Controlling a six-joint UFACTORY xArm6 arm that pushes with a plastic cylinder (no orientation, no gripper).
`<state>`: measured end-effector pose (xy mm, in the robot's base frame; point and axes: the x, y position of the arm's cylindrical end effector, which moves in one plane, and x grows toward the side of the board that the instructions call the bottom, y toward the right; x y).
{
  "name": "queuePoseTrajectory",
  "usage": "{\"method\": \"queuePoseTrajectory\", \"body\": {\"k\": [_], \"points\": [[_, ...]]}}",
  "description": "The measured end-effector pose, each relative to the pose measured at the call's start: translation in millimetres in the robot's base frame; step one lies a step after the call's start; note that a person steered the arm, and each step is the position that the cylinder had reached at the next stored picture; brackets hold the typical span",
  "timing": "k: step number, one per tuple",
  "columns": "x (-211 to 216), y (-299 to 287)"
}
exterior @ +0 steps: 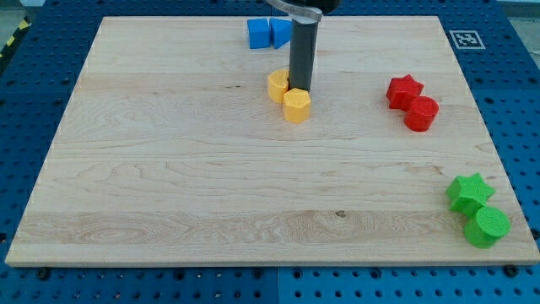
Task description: Push the yellow heart slightly to the left
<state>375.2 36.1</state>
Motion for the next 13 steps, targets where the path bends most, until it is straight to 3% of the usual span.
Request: {"method": "queuePoseTrajectory", "body": {"k": [2,4,11,13], "points": [[1,6],[31,57],[34,-8],[33,31]]}}
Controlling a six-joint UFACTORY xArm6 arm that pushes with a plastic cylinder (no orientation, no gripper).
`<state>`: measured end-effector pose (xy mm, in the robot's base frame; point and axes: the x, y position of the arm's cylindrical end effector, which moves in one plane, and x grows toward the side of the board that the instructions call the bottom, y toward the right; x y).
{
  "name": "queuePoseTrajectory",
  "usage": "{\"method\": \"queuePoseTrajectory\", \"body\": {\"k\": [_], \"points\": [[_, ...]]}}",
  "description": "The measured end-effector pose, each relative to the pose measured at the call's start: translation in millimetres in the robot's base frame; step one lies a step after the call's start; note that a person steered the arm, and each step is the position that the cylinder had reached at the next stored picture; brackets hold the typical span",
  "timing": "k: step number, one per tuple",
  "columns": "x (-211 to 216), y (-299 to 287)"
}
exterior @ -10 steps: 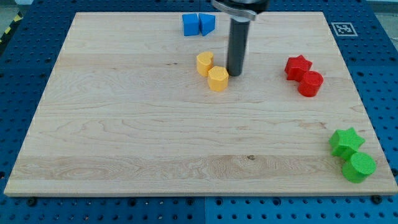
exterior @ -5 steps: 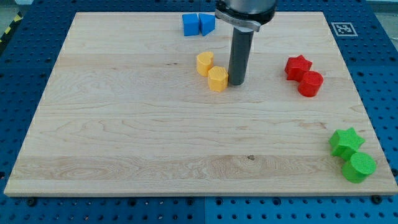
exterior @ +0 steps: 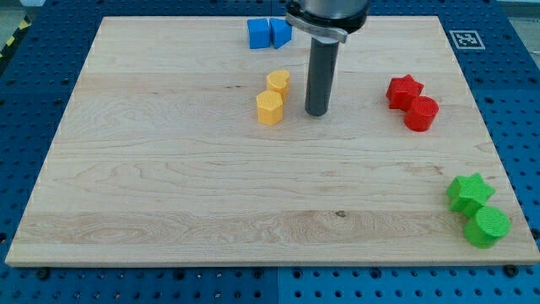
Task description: Push the yellow heart slightly to the left
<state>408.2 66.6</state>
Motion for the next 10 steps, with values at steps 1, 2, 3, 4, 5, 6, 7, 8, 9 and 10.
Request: {"method": "queuePoseTrajectory", "body": {"k": [1,2,3,4,5,6,7,8,9,10], "points": [[-13,0],[-23,0],[-30,-1],[-38,-5],[-38,-8],[-38,-14],[-38,-30],[-38,-42],[-38,-54],[-38,-68]]}}
